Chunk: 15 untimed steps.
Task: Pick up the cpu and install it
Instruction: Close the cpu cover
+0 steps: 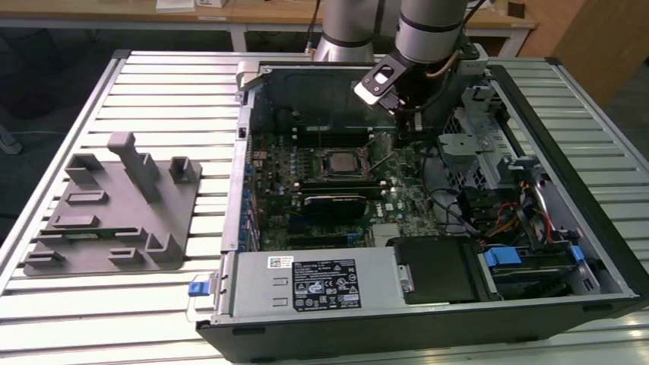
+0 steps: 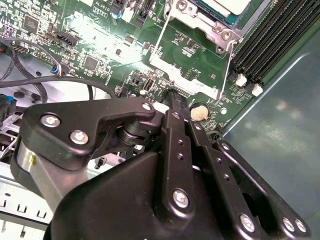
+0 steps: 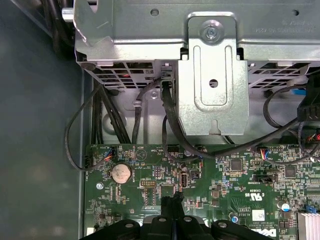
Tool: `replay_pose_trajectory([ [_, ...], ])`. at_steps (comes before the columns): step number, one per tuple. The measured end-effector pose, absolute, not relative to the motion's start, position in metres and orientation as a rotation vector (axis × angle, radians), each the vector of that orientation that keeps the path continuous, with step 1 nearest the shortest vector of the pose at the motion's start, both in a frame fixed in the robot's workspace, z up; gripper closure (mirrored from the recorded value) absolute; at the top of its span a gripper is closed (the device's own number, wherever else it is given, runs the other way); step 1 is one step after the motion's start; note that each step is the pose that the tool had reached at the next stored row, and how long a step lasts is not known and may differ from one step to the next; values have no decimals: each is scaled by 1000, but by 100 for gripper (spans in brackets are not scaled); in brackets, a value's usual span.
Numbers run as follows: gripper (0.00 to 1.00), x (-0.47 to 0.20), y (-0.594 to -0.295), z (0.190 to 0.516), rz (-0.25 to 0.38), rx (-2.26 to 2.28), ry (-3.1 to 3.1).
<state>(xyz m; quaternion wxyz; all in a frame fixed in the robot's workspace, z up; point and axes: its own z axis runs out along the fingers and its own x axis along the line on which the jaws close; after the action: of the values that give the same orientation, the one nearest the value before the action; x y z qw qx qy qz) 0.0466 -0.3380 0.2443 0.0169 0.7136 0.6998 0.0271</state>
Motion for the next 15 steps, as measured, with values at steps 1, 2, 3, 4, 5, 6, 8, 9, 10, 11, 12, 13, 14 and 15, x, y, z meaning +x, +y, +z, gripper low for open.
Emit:
replay_pose_trajectory([
  [1, 89, 47, -338, 244, 84, 2218, 2175],
  [2, 89, 46, -338, 244, 84, 2218, 2175],
  [3, 89, 46, -338, 244, 85, 2218, 2175],
  [4, 89, 45, -338, 244, 85, 2218, 2175],
  [5, 89, 43, -338, 244, 85, 2219, 2175],
  [6, 89, 41, -338, 244, 85, 2219, 2175],
  [8, 89, 37, -338, 244, 86, 2220, 2175],
  [9, 89, 34, -338, 244, 87, 2220, 2175],
  [10, 89, 32, -338, 244, 88, 2221, 2176],
  [11, 89, 28, -338, 244, 88, 2221, 2175],
  [12, 89, 25, -338, 244, 88, 2222, 2175],
  [13, 89, 22, -338, 244, 89, 2222, 2175],
  [14, 89, 19, -338, 244, 89, 2222, 2175],
  [15, 89, 16, -338, 244, 89, 2223, 2175],
])
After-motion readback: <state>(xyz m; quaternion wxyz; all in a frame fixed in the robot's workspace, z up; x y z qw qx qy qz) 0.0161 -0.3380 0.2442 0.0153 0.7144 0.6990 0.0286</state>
